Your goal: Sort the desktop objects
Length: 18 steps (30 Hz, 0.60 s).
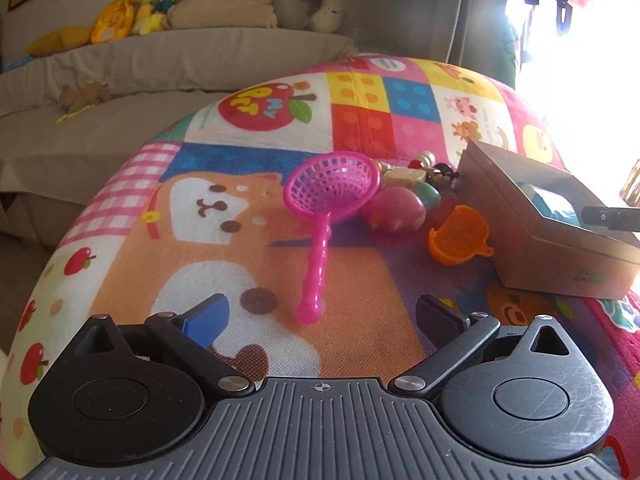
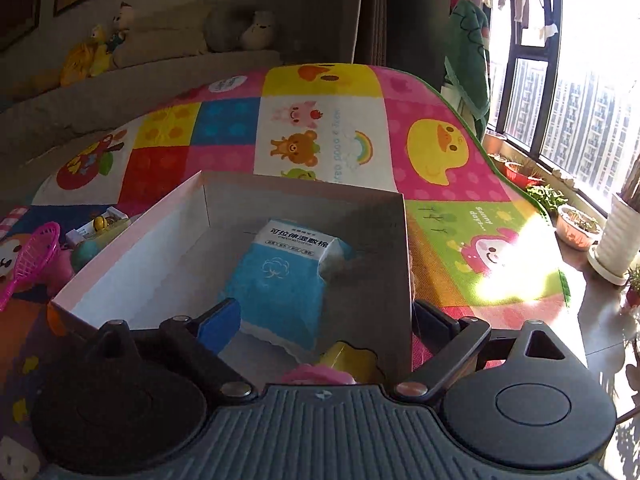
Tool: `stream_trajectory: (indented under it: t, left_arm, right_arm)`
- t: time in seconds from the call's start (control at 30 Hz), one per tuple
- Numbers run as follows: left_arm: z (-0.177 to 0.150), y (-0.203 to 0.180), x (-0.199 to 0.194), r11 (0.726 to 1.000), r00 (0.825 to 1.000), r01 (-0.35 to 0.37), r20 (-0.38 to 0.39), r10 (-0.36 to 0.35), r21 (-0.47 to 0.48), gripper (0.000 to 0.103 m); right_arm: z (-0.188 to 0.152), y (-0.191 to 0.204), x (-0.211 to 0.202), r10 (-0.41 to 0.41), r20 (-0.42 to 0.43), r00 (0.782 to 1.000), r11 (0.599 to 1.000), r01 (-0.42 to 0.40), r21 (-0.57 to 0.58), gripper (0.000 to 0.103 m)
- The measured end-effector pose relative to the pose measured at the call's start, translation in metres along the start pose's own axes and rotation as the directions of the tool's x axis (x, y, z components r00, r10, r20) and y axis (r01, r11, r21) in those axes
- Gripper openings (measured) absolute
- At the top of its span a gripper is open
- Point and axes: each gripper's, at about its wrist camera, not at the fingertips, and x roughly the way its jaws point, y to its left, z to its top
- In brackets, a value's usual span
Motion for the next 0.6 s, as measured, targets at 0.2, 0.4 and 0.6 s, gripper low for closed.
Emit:
stream_trajectory:
  t: [0.2, 0.4, 0.6]
  left_arm:
    - [0.001, 0.009, 0.000, 0.998, 1.000, -0.026, 0.010, 0.027, -0.062, 0.103]
    - [0.005, 0.029, -0.001, 0.982, 0.998, -0.058, 0.015, 0.062, -0.181, 0.103]
    - [0.005, 0.033, -0.002, 0.978, 0.998, -0.055, 0.025, 0.061, -0.202, 0.103]
  right_arm:
    - [0.005, 0.075, -0.062, 0.128, 0.178, 0.976, 0.966, -0.081, -0.246, 0.079]
    - [-0.031, 0.171, -0.062, 0.234, 0.090, 0.968, 0.842, -0.155, -0.517, 0.051]
    - [-0.031, 0.212, -0.035, 0.218, 0.004, 0.976, 0.824, -0.182, -0.536, 0.033]
